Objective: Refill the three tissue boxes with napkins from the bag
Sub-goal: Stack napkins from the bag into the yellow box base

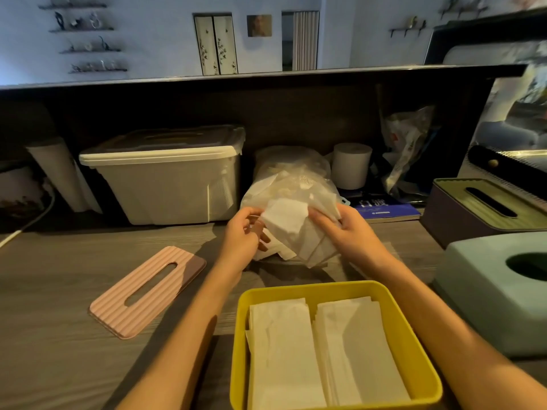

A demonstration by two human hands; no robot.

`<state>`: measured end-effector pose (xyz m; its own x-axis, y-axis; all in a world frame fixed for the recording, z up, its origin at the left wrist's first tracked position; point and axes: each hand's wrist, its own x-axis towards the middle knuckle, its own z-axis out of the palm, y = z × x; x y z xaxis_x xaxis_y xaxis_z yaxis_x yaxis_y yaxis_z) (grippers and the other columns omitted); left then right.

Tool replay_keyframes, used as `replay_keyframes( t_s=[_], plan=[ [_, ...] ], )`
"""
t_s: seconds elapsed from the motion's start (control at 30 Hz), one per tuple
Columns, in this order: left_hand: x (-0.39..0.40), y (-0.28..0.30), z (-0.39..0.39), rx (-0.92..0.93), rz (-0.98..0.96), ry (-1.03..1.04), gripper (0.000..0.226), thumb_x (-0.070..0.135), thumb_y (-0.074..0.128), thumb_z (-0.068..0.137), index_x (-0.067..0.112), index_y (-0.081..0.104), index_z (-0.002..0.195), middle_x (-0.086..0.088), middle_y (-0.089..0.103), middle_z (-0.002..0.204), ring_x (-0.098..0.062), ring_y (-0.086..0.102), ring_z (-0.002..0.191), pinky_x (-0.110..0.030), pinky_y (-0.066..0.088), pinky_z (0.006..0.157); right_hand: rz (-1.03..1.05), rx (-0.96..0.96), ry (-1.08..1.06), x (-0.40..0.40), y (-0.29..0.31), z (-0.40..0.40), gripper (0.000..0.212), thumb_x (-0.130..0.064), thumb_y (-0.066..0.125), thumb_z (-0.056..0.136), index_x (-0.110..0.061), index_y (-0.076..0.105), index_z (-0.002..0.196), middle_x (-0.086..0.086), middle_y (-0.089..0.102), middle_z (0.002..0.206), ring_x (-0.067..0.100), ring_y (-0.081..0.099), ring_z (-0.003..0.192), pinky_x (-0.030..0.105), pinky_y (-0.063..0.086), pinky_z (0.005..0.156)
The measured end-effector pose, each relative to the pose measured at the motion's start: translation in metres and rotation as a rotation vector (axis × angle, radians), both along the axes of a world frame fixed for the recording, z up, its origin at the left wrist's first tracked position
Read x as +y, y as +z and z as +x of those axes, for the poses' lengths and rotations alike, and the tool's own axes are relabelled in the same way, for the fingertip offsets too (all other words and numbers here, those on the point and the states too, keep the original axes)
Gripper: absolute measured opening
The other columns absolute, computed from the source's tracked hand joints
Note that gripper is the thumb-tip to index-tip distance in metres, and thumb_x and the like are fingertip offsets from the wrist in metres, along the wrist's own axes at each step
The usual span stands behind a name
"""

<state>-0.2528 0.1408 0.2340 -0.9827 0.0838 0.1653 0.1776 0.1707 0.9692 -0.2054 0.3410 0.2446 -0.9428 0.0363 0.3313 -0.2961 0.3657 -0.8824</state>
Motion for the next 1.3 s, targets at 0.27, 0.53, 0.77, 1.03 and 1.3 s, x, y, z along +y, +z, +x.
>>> replay_keyframes(
  t_s=[0.27,0.53,0.77,1.03,1.3],
  plan=[
    [0.023,0.011,0.038,-0.513,0.684,-0.294,0.057,0.064,0.037,0.099,0.019,0.065,0.120,-0.008,0.077,0.106,-0.029,0.069,0.106,-0.048,0.052,0.096,-0.503,-0.385,0.206,-0.012,0.014,0.013,0.024,-0.033,0.058,0.102,-0.018,0.062,0.121,0.006,0.078,0.105,0.023,0.076,0.095,0.033,0.063,0.077],
    [0.031,0.003,0.040,-0.519,0.897,-0.392,0.092,0.094,0.029,0.075,0.032,0.061,0.136,-0.011,0.066,0.134,-0.036,0.062,0.123,-0.056,0.044,0.109,-0.427,-0.253,-0.005,-0.016,0.003,0.006,0.020,-0.034,0.067,0.097,-0.020,0.070,0.111,0.005,0.079,0.100,0.027,0.075,0.097,0.052,0.058,0.094],
    [0.035,0.006,0.051,-0.576,0.728,-0.363,0.055,0.065,0.051,0.092,0.019,0.067,0.117,-0.015,0.074,0.117,-0.034,0.072,0.106,-0.049,0.053,0.096,-0.170,-0.171,-0.011,-0.019,0.002,0.011,0.043,-0.035,0.076,0.090,-0.038,0.053,0.126,-0.006,0.068,0.122,0.008,0.071,0.098,0.027,0.061,0.079],
    [0.026,0.007,0.044,-0.565,0.603,-0.380,0.057,0.059,0.059,0.093,0.028,0.052,0.141,-0.015,0.071,0.123,-0.036,0.069,0.111,-0.054,0.054,0.097,0.025,0.174,-0.093,-0.013,0.003,0.011,0.041,-0.042,0.075,0.089,-0.037,0.062,0.128,-0.029,0.060,0.125,-0.014,0.053,0.115,0.002,0.045,0.084],
    [0.029,0.012,0.052,-0.514,0.520,-0.499,0.037,0.059,0.044,0.099,0.033,0.062,0.117,-0.003,0.078,0.105,-0.019,0.075,0.095,-0.034,0.059,0.076,-0.182,0.248,-0.136,-0.007,0.010,0.013,0.051,-0.032,0.079,0.088,-0.038,0.059,0.135,-0.005,0.073,0.115,0.014,0.070,0.107,0.031,0.060,0.091]
  ],
)
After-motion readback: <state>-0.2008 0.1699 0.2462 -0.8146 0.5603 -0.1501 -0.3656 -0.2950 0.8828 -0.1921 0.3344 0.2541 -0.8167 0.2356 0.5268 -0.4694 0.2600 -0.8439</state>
